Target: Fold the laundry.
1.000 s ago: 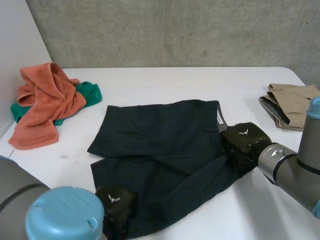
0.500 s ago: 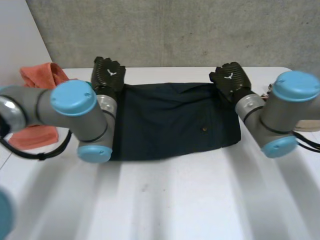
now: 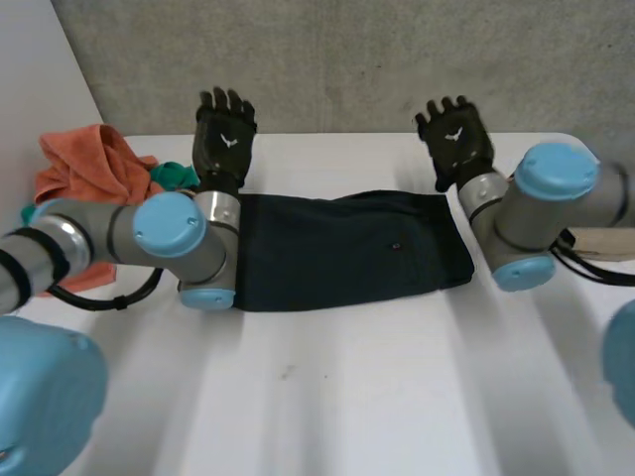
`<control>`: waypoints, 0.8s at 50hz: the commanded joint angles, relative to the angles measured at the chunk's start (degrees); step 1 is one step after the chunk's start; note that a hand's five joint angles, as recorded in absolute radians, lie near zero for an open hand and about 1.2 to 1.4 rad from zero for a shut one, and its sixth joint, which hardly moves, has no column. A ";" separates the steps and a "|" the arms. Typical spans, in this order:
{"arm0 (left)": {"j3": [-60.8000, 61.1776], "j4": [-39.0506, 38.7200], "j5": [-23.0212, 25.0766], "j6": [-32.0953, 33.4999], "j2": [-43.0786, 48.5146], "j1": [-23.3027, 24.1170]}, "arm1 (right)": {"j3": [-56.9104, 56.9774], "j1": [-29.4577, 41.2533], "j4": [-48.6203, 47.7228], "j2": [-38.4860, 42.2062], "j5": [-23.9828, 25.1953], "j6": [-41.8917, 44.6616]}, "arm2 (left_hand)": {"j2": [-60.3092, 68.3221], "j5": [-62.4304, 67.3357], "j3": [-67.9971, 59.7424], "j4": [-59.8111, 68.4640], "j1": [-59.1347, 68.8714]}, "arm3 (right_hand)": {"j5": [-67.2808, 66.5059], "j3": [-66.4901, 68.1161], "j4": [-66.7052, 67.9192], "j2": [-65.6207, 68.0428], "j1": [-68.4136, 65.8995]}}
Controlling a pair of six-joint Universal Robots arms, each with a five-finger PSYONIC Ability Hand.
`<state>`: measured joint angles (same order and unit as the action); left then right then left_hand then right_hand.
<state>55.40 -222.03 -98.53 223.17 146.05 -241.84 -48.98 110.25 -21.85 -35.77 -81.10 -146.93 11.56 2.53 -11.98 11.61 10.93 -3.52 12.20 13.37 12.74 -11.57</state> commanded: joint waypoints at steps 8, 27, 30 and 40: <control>28.44 6.42 -0.52 -18.38 -22.91 1.55 | -18.86 -1.09 27.20 -18.81 2.61 -9.25 | -1.56 -2.53 1.98 -1.61 -0.93 | -0.94 2.26 1.09 1.72 -2.89; 33.28 12.32 -0.26 -24.63 -23.97 1.46 | -16.32 -1.44 17.02 -4.75 -1.60 -7.05 | -1.56 -2.53 1.98 -1.61 -0.93 | -54.17 55.49 54.31 54.95 -56.11; 33.28 12.32 -0.34 -24.54 -24.06 1.55 | -17.28 -2.23 15.44 -5.97 -2.57 -7.05 | -1.56 -2.53 1.98 -1.61 -0.93 | -66.48 67.80 66.63 67.26 -68.43; 35.65 12.41 -0.26 -24.98 -27.48 1.55 | -27.56 -8.73 15.87 -22.93 -3.10 -5.21 | -1.56 -2.53 1.98 -1.61 -0.93 | -66.48 67.80 66.63 67.26 -68.43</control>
<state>89.40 -209.60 -98.90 198.59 121.11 -240.27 -70.59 105.86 -7.05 -48.57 -84.37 -153.60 11.50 2.54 -11.98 11.61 10.93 -54.19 66.86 68.06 65.65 -44.22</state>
